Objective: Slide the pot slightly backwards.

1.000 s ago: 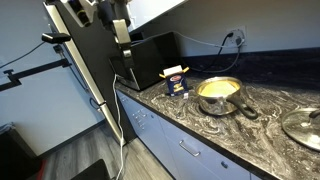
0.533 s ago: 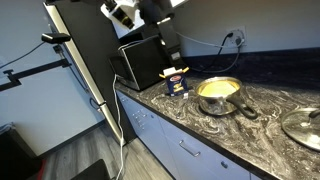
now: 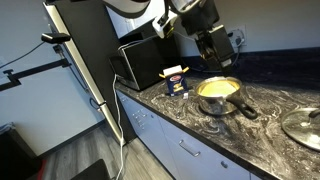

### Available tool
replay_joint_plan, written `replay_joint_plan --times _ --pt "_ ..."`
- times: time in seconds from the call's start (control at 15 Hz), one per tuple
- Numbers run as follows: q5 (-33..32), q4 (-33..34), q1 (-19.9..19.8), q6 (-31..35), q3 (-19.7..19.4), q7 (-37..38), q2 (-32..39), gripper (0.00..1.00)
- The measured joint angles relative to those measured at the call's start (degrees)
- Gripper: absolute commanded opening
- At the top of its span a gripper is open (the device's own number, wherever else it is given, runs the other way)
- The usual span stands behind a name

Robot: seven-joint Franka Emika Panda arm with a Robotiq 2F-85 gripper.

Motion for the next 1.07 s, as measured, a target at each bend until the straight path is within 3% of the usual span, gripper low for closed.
replay_joint_plan --times 0.27,0.47,0.8,1.07 --pt "0.9 0.4 0.3 0.6 -0.2 -0.7 0.6 1.0" --pt "5.8 0.9 0.3 6.1 -0.4 -5.3 3.5 1.0" --pt "18.8 8.2 -0.5 9.1 -1.2 -23.3 14.4 1.0" --pt "21.8 16.0 -1.5 7.5 -0.9 -34.3 22.0 1.0"
